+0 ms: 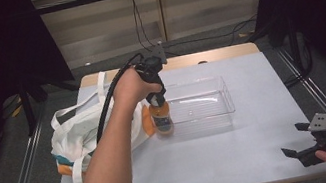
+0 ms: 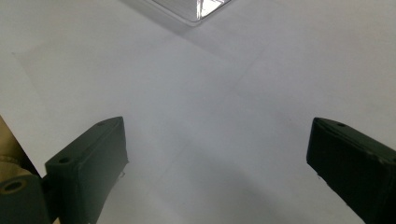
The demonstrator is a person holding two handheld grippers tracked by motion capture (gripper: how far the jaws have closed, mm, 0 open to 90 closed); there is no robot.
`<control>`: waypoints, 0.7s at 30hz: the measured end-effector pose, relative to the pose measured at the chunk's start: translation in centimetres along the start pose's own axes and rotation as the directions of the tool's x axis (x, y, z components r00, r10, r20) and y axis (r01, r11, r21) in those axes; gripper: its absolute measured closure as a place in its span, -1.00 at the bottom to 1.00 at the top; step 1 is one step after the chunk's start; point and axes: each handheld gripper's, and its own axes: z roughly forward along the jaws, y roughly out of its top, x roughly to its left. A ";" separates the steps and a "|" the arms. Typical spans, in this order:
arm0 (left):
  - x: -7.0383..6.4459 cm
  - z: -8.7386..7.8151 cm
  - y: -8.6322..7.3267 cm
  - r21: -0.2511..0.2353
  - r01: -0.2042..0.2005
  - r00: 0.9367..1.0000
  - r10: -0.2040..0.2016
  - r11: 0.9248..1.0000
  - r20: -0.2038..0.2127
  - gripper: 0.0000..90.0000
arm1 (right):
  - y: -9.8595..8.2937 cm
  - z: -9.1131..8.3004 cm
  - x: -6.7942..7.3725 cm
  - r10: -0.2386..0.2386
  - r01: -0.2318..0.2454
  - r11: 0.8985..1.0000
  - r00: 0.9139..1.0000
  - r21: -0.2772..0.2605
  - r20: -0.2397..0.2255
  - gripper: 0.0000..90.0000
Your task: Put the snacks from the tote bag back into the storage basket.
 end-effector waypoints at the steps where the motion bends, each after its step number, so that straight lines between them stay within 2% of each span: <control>1: 0.0 0.0 0.0 0.000 -0.001 1.000 0.001 1.000 0.004 0.32 | 0.0 0.0 0.0 0.001 -0.001 1.000 1.000 0.001 0.000 -0.89; 4: 0.0 0.1 0.0 0.001 -0.001 1.000 0.001 1.000 0.005 0.32 | 0.0 0.0 0.0 -0.002 0.002 1.000 1.000 0.000 0.000 -0.89; 5: 0.1 0.2 0.0 0.006 -0.015 1.000 0.015 1.000 0.006 0.32 | 0.0 0.0 0.0 -0.002 0.002 1.000 1.000 0.001 0.001 -0.89; 9: 0.0 0.2 -0.1 0.000 0.001 1.000 -0.001 1.000 0.007 0.32 | 0.0 0.0 0.0 -0.001 0.001 1.000 1.000 0.000 0.001 -0.89; 16: 0.1 0.2 -0.1 -0.008 0.007 1.000 -0.007 1.000 0.003 0.32 | 0.0 0.0 0.0 -0.006 0.006 1.000 1.000 0.000 -0.001 -0.89; 19: 0.1 0.2 0.0 -0.007 -0.007 1.000 0.007 1.000 0.010 0.32 | 0.0 0.0 0.0 0.000 0.000 1.000 1.000 0.002 0.001 -0.89; 21: 0.0 0.2 0.0 -0.008 0.005 1.000 -0.005 1.000 0.000 0.32 | 0.0 0.0 0.0 0.000 0.000 1.000 1.000 -0.001 0.001 -0.89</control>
